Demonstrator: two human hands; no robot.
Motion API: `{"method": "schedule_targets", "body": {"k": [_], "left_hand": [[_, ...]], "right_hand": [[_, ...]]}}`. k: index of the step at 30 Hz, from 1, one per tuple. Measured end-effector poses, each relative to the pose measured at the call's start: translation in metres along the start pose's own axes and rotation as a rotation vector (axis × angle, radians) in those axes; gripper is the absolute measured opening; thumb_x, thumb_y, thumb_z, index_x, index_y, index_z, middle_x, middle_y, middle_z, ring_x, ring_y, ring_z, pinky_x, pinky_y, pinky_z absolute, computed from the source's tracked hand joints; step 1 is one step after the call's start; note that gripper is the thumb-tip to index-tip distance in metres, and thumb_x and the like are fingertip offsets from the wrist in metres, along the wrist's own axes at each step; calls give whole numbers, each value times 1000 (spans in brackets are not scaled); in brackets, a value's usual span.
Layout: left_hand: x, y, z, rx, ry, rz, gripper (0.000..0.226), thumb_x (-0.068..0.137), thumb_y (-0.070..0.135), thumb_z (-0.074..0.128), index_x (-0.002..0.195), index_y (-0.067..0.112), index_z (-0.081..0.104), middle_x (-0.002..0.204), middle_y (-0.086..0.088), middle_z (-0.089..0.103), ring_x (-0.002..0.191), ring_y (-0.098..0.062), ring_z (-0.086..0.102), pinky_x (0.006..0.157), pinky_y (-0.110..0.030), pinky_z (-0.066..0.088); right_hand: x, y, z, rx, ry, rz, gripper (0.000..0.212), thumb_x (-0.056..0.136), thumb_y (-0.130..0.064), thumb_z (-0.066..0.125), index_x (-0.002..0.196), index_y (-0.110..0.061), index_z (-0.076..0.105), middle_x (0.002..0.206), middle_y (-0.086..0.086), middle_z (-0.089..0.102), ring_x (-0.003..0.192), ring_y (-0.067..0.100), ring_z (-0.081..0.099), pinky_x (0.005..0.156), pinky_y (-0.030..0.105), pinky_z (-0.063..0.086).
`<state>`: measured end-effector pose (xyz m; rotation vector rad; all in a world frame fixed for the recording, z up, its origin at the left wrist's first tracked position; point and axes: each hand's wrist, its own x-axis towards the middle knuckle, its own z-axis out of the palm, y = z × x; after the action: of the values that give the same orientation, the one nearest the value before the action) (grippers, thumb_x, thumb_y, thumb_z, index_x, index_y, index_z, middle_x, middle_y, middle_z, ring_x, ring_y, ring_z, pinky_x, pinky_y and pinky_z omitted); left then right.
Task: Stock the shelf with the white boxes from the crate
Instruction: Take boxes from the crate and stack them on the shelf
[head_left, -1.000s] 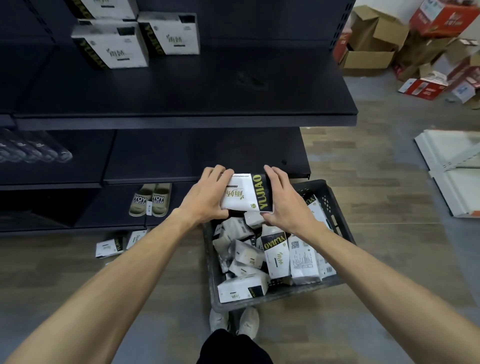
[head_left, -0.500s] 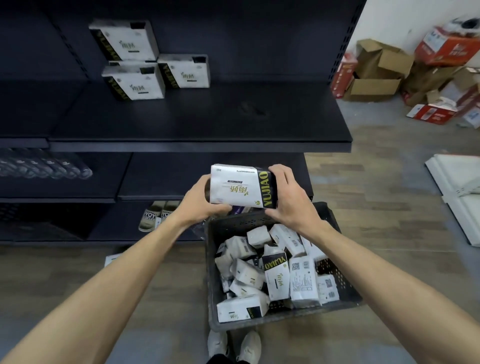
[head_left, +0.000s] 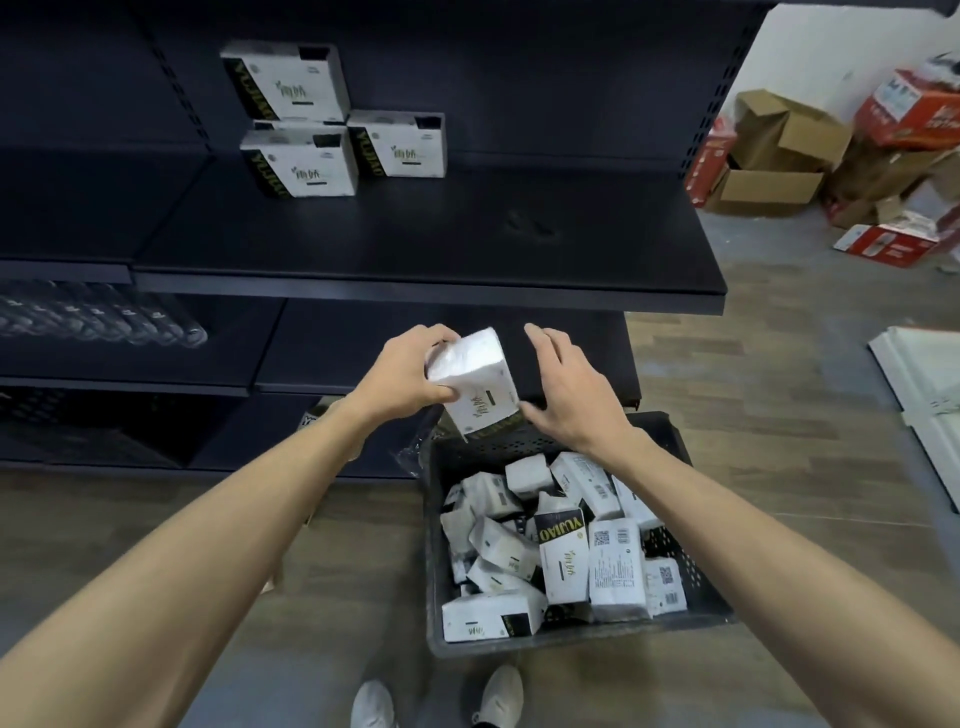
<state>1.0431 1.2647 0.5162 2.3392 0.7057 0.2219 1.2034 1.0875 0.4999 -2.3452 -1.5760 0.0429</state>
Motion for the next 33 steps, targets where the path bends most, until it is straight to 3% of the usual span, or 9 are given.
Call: {"method": "schedule_targets", "body": {"k": [5, 10, 13, 19, 22, 26, 28, 30, 33], "left_hand": [[-3, 4, -15, 247, -25, 115, 57, 71, 15, 80, 122, 20, 53, 111, 2, 53, 103, -18, 49, 86, -34, 45], [-9, -7, -39, 273, -29, 170, 60, 71, 8, 76, 123, 16, 47, 114, -1, 49, 104, -18, 44, 85, -30, 42], [-20, -31, -61, 139, 35, 69, 70, 72, 12, 76, 133, 17, 41, 121, -4, 52, 110, -23, 53, 90, -37, 49], [-53, -106, -100, 90, 35, -122, 84, 76, 23, 81, 145, 28, 32, 123, -5, 55, 114, -26, 54, 95, -40, 47], [-65, -125, -118, -163, 74, -106, 82, 76, 16, 82, 140, 40, 37, 119, 6, 61, 108, -14, 57, 94, -27, 48], [-70, -136, -142, -288, 180, -41, 61, 75, 15, 83, 123, 37, 53, 109, 17, 63, 103, -5, 56, 78, -6, 36], [-68, -141, -152, -293, 218, -24, 57, 75, 15, 82, 121, 36, 56, 106, 20, 62, 104, -5, 55, 82, -10, 38], [-64, -144, -160, -277, 249, 3, 55, 77, 15, 81, 122, 34, 57, 103, 21, 61, 104, -6, 55, 91, -21, 42], [-53, -142, -169, -244, 277, 22, 52, 80, 16, 79, 125, 31, 58, 113, 8, 63, 111, -15, 55, 99, -36, 46]], "right_hand": [[25, -44, 4, 38, -102, -127, 83, 82, -26, 76, 149, -12, 29, 150, 6, 35, 126, 27, 46, 95, 43, 50], [45, -88, 6, -40, -84, -62, 53, 81, -29, 77, 121, -15, 45, 116, 5, 55, 96, 29, 59, 71, 38, 45], [52, -108, 1, 69, -22, 18, 46, 81, -30, 77, 112, -18, 46, 106, 1, 54, 89, 24, 56, 67, 35, 33], [61, -151, -17, 321, 29, 109, 52, 80, -39, 78, 118, -21, 48, 113, -4, 57, 97, 16, 53, 77, 35, 45], [63, -180, -14, 427, 33, 137, 53, 81, -41, 78, 119, -20, 49, 112, -5, 60, 98, 15, 56, 81, 33, 49], [67, -211, -5, 502, 29, 200, 66, 85, -41, 74, 135, -22, 35, 119, -1, 63, 102, 19, 62, 86, 41, 54], [71, -223, -2, 414, 47, 191, 87, 88, -41, 71, 151, -31, 13, 124, 2, 63, 104, 22, 64, 86, 41, 53], [76, -232, 4, 234, 94, 150, 92, 91, -40, 67, 154, -38, 0, 121, 5, 62, 99, 24, 63, 75, 39, 50], [90, -242, 10, 150, 197, 168, 75, 93, -31, 66, 150, -32, 18, 117, 7, 56, 96, 27, 61, 69, 33, 42]]}}
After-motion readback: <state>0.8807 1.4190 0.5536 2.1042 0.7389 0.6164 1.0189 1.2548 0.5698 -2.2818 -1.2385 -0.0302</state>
